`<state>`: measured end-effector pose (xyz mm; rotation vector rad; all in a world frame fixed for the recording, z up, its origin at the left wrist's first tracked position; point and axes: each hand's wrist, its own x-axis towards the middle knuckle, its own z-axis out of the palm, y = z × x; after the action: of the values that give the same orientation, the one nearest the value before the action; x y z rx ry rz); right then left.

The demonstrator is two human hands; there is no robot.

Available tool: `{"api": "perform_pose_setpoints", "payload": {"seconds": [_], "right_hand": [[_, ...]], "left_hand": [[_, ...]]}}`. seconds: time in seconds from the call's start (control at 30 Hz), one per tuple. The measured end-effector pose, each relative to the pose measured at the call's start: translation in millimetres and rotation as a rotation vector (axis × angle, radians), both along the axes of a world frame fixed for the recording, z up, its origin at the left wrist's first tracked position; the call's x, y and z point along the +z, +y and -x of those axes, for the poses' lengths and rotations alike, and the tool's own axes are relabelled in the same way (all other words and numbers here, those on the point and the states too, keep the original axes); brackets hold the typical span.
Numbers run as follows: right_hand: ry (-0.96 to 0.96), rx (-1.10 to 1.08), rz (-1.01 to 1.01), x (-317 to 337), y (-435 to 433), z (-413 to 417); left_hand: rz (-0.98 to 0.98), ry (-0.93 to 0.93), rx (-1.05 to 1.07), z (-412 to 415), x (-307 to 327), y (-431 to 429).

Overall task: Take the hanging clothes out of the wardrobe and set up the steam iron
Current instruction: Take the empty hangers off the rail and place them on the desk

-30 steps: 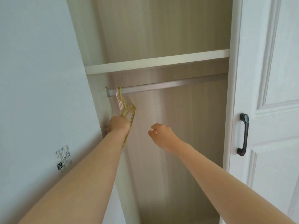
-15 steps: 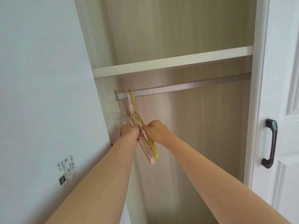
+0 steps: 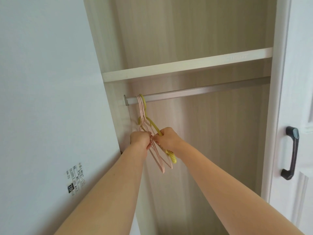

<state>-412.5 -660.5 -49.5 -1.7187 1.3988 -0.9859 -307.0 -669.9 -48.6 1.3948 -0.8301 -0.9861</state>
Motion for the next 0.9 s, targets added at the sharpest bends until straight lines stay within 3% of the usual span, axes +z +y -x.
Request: {"api": "perform_pose_setpoints", "payload": {"seconds": [0.4,0.9], "right_hand": [[0.000,-0.117,0.105,11.8,5.9,6.8],[-0.110,-0.267,0.104,-0.1,76.0,44.8]], "left_hand": [[0.067,0.229,-0.058,7.7,16.4,15.2],[0.021,0.317,-0.153,29.8,11.9,79.0]]}}
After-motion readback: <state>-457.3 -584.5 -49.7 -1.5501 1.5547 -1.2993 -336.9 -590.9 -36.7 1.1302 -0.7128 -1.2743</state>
